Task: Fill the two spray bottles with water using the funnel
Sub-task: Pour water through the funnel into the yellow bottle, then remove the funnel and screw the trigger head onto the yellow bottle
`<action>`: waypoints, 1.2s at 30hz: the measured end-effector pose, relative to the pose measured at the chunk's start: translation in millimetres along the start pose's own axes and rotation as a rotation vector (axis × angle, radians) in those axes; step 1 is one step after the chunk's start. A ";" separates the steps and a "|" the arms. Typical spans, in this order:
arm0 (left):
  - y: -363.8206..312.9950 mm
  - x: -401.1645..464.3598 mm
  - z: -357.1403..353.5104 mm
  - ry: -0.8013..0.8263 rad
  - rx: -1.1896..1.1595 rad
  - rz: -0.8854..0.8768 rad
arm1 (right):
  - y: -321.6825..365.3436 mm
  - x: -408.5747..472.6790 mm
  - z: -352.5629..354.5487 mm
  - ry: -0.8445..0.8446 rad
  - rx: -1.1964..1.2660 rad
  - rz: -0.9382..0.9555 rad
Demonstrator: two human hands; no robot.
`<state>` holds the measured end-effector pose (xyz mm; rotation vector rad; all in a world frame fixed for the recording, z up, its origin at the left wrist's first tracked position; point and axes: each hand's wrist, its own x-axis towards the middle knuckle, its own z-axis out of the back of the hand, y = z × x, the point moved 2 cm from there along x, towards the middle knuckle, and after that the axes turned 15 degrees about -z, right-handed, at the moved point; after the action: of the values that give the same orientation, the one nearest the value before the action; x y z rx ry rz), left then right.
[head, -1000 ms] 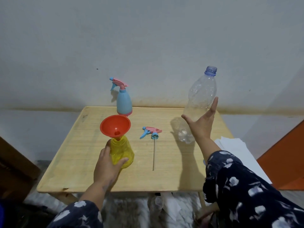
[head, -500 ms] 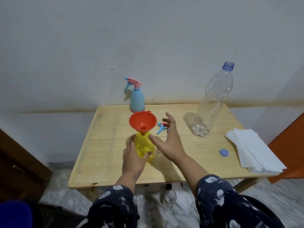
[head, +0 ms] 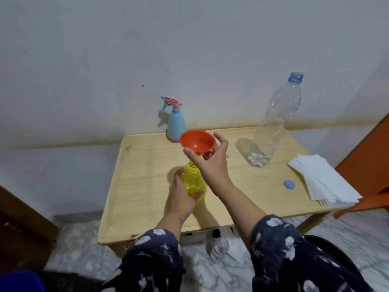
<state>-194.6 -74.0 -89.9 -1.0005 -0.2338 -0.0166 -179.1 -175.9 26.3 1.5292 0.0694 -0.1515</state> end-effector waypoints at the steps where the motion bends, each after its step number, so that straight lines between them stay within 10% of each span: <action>1: 1.1 1.3 1.0 0.017 0.007 -0.007 | 7.3 4.2 2.7 -0.006 0.044 -0.018; 25: 9.6 98.0 9.7 -0.174 -0.062 -0.025 | -75.4 212.6 80.2 -0.330 -0.522 -0.464; 33: -1.9 107.7 4.9 -0.157 -0.056 -0.003 | -54.7 187.3 67.7 -0.413 -0.935 -0.029; 36: -6.1 107.8 5.5 -0.146 -0.061 -0.008 | -61.7 180.8 60.9 -0.248 -1.192 -0.145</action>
<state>-91.3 -62.7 -60.3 -1.0628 -0.3730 0.0424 -12.2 -248.7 -57.4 0.3102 0.0558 -0.3388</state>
